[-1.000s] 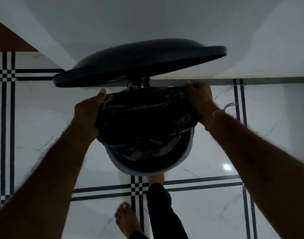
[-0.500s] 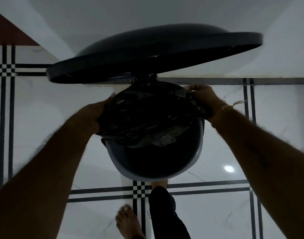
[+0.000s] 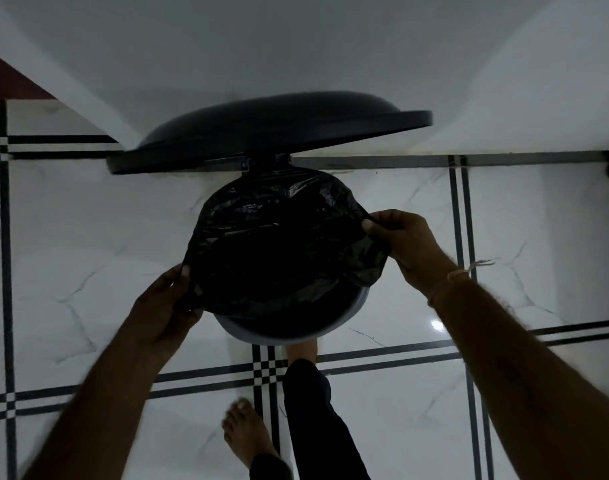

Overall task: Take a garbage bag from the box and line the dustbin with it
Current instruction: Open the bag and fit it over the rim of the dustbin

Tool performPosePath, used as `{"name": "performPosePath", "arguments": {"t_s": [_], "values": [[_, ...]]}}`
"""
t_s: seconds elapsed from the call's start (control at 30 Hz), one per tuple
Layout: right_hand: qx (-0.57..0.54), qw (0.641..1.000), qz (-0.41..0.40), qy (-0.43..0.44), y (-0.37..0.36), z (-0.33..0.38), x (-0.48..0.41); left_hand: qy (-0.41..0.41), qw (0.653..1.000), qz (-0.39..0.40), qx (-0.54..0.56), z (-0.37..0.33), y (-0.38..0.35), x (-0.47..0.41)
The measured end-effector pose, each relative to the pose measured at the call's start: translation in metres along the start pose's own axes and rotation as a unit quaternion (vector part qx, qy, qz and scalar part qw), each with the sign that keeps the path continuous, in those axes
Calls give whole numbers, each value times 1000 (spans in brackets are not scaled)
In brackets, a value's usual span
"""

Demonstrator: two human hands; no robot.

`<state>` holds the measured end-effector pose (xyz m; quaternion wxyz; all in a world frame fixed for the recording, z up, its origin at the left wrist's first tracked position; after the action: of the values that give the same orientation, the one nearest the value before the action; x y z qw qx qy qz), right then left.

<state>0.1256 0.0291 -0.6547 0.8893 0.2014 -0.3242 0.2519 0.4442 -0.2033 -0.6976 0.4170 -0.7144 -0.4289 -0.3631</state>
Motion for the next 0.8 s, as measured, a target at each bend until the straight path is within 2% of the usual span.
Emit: {"name": "performPosePath", "arguments": {"t_s": [0.17, 0.3, 0.37, 0.5, 0.67, 0.8], "values": [[70, 994, -81, 7, 18, -16, 16, -4, 998, -52, -23, 29, 0, 25], [109, 987, -116, -5, 25, -27, 34, 19, 997, -71, -27, 44, 1, 36], [95, 987, -121, -36, 27, -38, 45, 32, 997, -74, -17, 51, 2, 38], [-95, 981, -84, -145, 14, -62, 64, 61, 994, -81, 42, 60, 2, 45], [-325, 902, -47, -282, -8, -85, 80, 97, 985, -57, 132, 68, -1, 51], [-413, 865, 30, -282, -25, -95, 88, 71, 975, 11, 210, 77, -13, 51]]}}
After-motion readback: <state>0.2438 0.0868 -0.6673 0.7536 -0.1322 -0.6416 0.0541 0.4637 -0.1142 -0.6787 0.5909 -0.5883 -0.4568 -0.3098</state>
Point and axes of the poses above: each hand's wrist, its own x-axis away from the middle knuckle, its own y-axis out of the back of the hand, z = x × y, the point moved 8 cm from there along -x, towards the middle knuckle
